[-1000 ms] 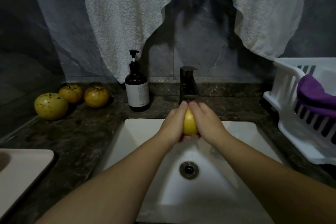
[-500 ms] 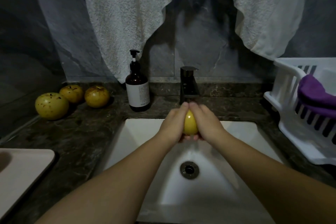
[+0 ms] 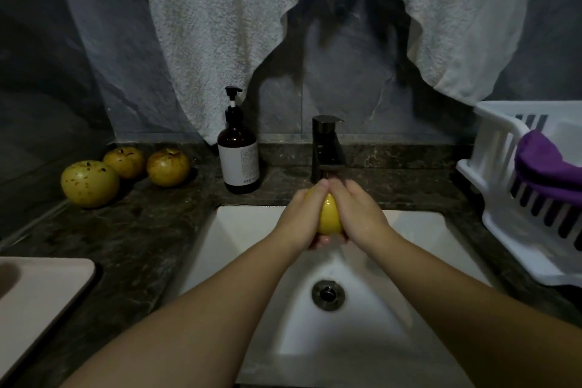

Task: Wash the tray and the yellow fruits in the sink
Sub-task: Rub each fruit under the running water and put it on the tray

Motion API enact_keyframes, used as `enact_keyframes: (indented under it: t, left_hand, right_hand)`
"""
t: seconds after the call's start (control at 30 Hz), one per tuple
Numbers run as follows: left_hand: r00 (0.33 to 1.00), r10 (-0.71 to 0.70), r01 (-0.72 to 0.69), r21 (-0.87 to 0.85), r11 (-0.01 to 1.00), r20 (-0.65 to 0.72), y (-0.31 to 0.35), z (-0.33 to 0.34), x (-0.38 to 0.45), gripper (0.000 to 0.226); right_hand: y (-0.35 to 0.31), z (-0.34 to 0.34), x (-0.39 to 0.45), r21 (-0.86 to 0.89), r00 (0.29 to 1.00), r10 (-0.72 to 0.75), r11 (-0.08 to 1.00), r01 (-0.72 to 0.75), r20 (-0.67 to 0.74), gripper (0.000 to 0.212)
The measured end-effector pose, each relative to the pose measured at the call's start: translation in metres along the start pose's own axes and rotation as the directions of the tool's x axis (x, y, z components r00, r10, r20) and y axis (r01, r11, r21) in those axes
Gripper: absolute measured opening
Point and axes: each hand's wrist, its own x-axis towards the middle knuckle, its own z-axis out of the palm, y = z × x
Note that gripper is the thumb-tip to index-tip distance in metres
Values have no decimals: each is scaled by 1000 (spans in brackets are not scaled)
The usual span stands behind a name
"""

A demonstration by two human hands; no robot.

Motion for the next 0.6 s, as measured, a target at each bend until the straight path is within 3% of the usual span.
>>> enact_keyframes:
  t: [0.07,0.17,0.2,0.27,0.3,0.37,0.43,0.47,0.53,0.6]
  left_hand:
    - [997,-60,62,-50,997,52,0,-2,0,59]
    - [983,160,-148,128,981,-86,-6,-2,7,37]
    - [986,146,-138,106,985,-76,-6,-1,5,38]
    - [999,-39,42,-80,996,34,-2,0,1,58]
    - [992,-105,111,-94,989,67,-1,-1,0,68]
    - [999,-32,32,-9,999,10,-4,-3,5,71]
    - [989,120,-110,119,987,-85,-5,-4,9,69]
    - [992,103,-95,107,990,-69,-5,-3,7,69]
    - [999,-40,41,-27,999,32,-2,-3,2,73]
    - [1000,-12,12,-1,1000,26,-2,-2,2,75]
  right_hand:
    - [3,1,-1,-100,997,-74,992,72,-10,53]
    - [-2,2,-3,144,970,177,969,-201,167,53]
    - [-1,3,-1,151,970,182,967,-206,159,54]
    - [3,2,3,12,999,35,999,-35,17,50]
    - [5,2,3,-55,998,-40,998,38,-43,49]
    - [5,4,1,-45,999,-23,999,24,24,50]
    - [0,5,0,98,982,138,984,-151,127,54]
    - [0,6,0,96,986,128,986,-138,109,54]
    - [3,4,2,-81,999,-35,996,35,0,53]
    - [7,4,2,-121,997,-70,990,67,-15,53]
